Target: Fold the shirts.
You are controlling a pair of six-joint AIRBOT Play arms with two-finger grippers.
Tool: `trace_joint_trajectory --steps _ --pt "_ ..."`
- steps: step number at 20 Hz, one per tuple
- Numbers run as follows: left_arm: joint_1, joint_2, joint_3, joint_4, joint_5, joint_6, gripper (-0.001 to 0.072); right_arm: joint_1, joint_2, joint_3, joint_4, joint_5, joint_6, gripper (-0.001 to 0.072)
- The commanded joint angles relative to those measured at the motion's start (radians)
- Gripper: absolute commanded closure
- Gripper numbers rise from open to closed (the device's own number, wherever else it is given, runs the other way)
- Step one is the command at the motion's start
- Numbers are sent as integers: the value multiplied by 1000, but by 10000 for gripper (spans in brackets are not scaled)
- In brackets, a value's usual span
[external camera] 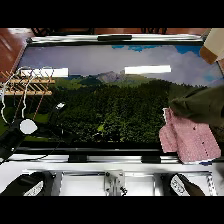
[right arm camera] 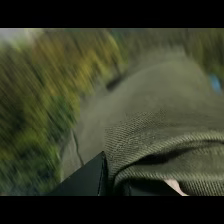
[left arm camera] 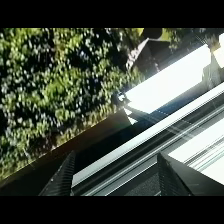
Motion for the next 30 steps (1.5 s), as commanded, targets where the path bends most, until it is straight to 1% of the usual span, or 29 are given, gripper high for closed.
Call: trace_joint_trajectory --steps 1,3,5,6,7,8,10,12,13,14,15,16,17,18,19,20,21,22,23,24,25,27,29,30 --pt "0 0 1 0 0 -2 104 -5 34 -86 -145 156 30 624" --pt "0 0 1 0 0 -2 104 -5 90 -219 -248 161 58 623" --pt "0 0 1 0 0 -2 104 -5 154 -375 -369 133 85 622" --pt "0 0 1 0 0 -2 103 -5 177 -439 -417 105 108 547" --pt "0 0 1 0 0 -2 104 -5 190 -488 -436 97 120 269" --pt "0 0 1 0 0 -2 104 -5 192 -511 -436 97 118 166" --pt "0 -1 5 2 0 -14 104 -4 190 -494 -433 65 116 166" --pt "0 -2 40 34 -9 -83 111 -4 189 -421 -383 -13 118 166" --pt "0 -8 81 72 -25 -121 114 -2 189 -367 -327 -82 127 169" --pt "0 -17 132 122 -42 -166 183 13 186 -312 -261 -160 153 170" --pt "0 -35 201 186 -62 -216 274 43 174 -263 -200 -225 177 170" --pt "0 -59 275 239 -82 -254 290 100 150 -216 -140 -272 206 170" --pt "0 -90 358 288 -113 -292 290 175 117 -178 -105 -293 233 170" --pt "0 -137 454 337 -162 -335 290 283 73 -152 -104 -299 261 170" --pt "0 -194 546 384 -225 -378 290 410 25 -144 -138 -299 293 170" --pt "0 -256 620 418 -293 -407 289 529 -27 -144 -195 -293 335 170" --pt "0 -323 680 427 -356 -426 256 630 -85 -144 -238 -285 394 169" --pt "-1 -375 710 414 -383 -460 131 698 -146 -144 -221 -284 439 168" --pt "-4 -409 712 387 -387 -481 85 740 -208 -144 -143 -280 452 168" --pt "-9 -420 698 365 -382 -486 85 764 -260 -144 -77 -269 452 167" --pt "-16 -414 680 363 -364 -491 86 784 -296 -144 -62 -254 452 168" --pt "-29 -379 652 363 -335 -491 86 826 -341 -144 -95 -229 449 168" --pt "-37 -344 633 363 -303 -492 86 856 -351 -144 -154 -225 449 168" --pt "-40 -334 630 363 -295 -492 86 861 -351 -144 -155 -225 449 168"
